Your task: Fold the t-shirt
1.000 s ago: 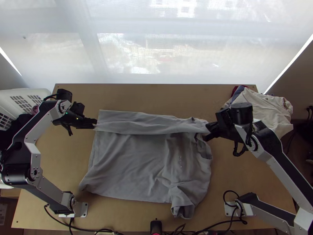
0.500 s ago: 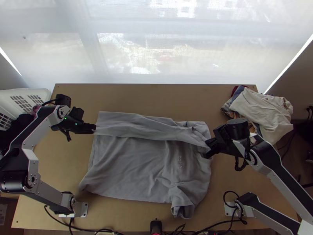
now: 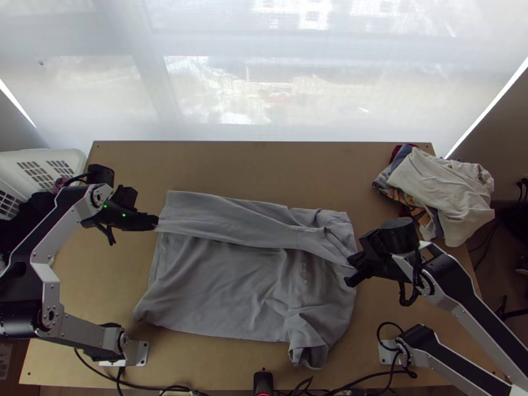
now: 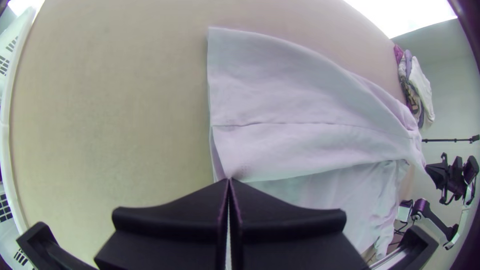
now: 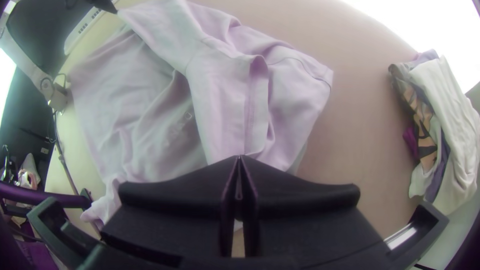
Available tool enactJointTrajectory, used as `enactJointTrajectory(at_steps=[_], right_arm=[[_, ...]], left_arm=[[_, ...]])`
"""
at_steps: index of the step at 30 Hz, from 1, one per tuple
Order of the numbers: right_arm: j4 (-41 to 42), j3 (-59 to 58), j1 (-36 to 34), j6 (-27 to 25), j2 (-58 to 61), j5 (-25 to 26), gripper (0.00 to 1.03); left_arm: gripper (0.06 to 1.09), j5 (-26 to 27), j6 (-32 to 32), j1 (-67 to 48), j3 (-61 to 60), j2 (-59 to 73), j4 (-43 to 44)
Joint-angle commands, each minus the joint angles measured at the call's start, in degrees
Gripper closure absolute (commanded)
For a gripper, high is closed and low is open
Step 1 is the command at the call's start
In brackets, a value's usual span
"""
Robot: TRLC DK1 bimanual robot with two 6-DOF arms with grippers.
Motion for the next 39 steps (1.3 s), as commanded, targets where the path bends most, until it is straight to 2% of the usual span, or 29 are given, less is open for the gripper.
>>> enactJointTrajectory(at_steps=[1, 26, 39], right_arm=[[-0.8, -1.9, 0.6, 0.1, -1.2, -0.2, 1.00], [-4.8, -5.3, 2.3, 0.2, -4.2, -1.6, 1.00], [-4.1, -7.3, 2.4, 0.1, -3.8, -2.1, 1.00]], left_arm=[[1.05, 0.1, 0.5, 0.2, -2.5, -2.1, 0.1], [1.05, 0.1, 1.9, 1.0, -9.8, -9.9, -1.4], [1.05, 0.1, 2.2, 1.5, -12.2, -9.9, -1.1]])
